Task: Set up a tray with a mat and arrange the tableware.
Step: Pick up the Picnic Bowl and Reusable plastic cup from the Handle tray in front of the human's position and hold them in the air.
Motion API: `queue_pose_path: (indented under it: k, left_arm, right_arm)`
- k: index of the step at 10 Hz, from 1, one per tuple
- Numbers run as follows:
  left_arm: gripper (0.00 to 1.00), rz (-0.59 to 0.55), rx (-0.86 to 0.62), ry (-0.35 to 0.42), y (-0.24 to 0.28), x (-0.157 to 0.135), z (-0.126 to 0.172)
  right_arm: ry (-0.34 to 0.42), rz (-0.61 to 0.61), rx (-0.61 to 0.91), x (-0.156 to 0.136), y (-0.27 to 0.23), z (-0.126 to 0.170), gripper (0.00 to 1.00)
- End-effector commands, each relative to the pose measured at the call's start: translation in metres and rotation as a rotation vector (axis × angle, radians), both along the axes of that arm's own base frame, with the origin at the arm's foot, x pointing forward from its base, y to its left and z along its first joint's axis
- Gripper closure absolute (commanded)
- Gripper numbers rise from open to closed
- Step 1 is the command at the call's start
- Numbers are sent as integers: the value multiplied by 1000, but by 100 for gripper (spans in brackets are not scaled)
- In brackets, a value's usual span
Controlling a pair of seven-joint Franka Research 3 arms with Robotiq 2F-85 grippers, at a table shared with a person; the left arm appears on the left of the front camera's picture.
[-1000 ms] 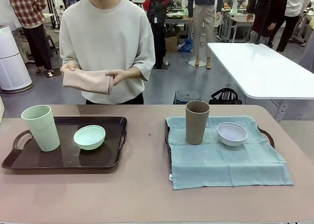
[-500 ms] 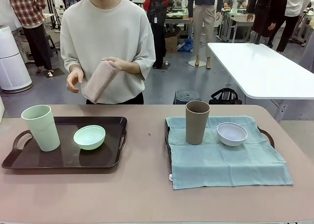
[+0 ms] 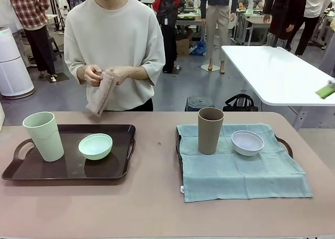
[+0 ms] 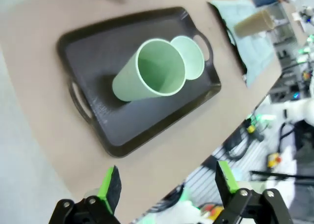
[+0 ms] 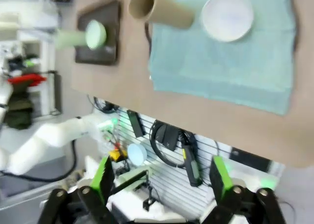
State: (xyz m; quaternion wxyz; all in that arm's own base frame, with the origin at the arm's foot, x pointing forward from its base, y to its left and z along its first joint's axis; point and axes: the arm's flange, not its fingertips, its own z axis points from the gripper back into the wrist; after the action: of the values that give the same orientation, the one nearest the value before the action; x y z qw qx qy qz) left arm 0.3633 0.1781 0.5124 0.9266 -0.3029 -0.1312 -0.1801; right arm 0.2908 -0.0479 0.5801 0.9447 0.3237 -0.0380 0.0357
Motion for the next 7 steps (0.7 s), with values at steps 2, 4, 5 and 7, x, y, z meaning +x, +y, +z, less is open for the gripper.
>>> queue_pose_path:
  k: [2,4,5,7]
  left_arm:
    - [0,-248,75,-160,-2,-6,15]
    - [0,-407,99,-240,-10,-11,26]
    - [0,-464,107,-250,-15,-9,30]
    - [0,-550,156,-250,-18,-13,40]
  right_arm:
    - [20,41,-148,-4,79,12,0]
    - [32,58,-195,-3,132,24,0]
    - [41,73,-189,0,153,29,0]
    - [65,100,-167,2,191,34,0]
